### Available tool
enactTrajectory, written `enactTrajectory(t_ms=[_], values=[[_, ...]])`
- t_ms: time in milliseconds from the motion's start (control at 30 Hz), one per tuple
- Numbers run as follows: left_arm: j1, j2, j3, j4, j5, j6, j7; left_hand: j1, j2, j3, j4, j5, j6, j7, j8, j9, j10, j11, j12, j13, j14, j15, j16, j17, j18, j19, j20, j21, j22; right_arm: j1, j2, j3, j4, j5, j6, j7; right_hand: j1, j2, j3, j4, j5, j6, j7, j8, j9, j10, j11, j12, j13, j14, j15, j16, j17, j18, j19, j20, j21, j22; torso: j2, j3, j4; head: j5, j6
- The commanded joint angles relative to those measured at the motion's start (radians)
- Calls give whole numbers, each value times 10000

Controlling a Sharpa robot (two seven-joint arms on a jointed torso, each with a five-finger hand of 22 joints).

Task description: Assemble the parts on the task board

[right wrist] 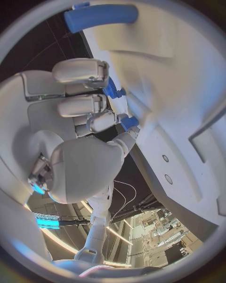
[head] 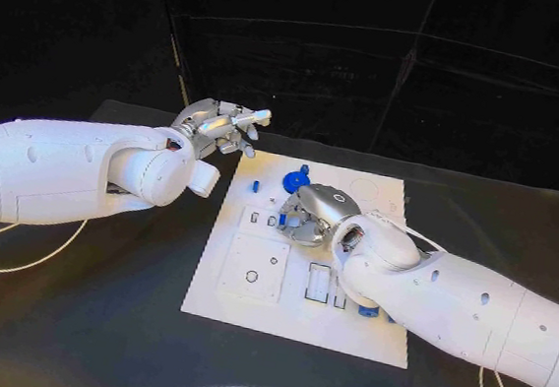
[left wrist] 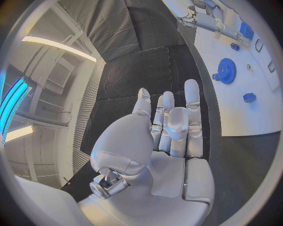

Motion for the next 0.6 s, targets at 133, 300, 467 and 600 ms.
enactTrajectory(t_ms=[133, 300, 467, 600], values=[[19, 19, 11, 0, 24, 138, 262, 38, 75, 6, -23, 46, -59, 3, -31, -16, -79, -16, -42, -18, -28, 19, 6, 8, 116, -5, 46, -64, -15, -3, -9, -14, -4, 1, 311, -241, -24, -81, -42, 18, -62, -82, 14, -52, -13, -82, 35, -72, -33, 1040, -7, 24, 2629, -51, 458, -11, -54, 1449, 0, 4, 0, 2, -14], [19, 23, 11, -4, 24, 148, 260, 39, 75, 6, -23, 46, -60, 3, -31, -16, -79, -16, -43, -19, -28, 20, 5, 8, 116, -4, 46, -65, -15, -3, -7, -14, -3, -17, 326, -265, -32, -95, -51, 21, -62, -97, 20, -62, -15, -87, 41, -77, -36, 1040, -2, 24, 2629, -51, 457, -7, -55, 1447, 2, 2, -2, 5, -21], [19, 26, 11, -13, 24, 159, 262, 39, 75, 6, -23, 46, -60, 3, -31, -16, -79, -16, -43, -19, -28, 20, 5, 8, 116, -4, 46, -65, -15, -3, -7, -14, -4, -27, 351, -282, -56, -141, -81, 30, -58, -133, 35, -86, -20, -109, 57, -100, -54, 1040, 12, 24, 2629, -47, 447, 6, -64, 1429, 2, 1, -1, 0, -41], [19, 29, 11, -24, 24, 163, 265, 39, 75, 6, -23, 46, -60, 3, -31, -16, -79, -16, -43, -19, -28, 20, 5, 8, 116, -4, 46, -65, -15, -3, -4, -14, 6, -36, 339, -282, -80, -185, -112, 38, -57, -154, 44, -101, -21, -118, 67, -107, -54, 1040, 22, 24, 2629, -47, 446, 17, -66, 1427, 3, 2, -3, 1, -43]])
